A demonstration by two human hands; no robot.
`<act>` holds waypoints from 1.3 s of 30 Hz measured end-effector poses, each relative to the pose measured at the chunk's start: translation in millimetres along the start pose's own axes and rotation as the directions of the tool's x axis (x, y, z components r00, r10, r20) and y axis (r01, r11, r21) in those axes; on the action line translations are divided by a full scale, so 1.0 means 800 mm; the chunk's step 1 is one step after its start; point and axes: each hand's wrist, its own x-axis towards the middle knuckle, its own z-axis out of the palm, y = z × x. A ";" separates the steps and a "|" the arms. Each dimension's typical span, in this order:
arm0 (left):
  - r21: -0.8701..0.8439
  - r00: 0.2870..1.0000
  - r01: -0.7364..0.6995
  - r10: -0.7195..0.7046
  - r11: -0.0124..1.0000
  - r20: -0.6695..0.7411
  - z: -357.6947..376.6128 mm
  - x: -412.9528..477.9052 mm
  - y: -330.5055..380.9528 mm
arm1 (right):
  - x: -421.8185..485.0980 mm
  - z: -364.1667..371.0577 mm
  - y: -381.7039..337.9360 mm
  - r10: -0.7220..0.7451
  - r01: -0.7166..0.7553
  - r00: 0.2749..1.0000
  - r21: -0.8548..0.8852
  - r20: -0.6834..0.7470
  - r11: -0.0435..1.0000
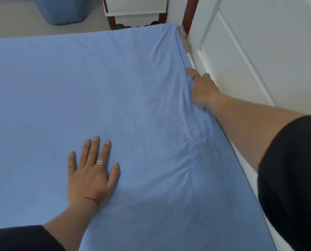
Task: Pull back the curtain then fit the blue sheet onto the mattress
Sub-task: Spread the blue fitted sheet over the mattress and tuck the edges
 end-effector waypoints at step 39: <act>-0.089 0.999 -0.004 0.001 0.996 -0.040 0.007 0.005 -0.004 | -0.564 0.262 -0.028 -0.191 0.185 0.982 -0.199 -0.012 0.962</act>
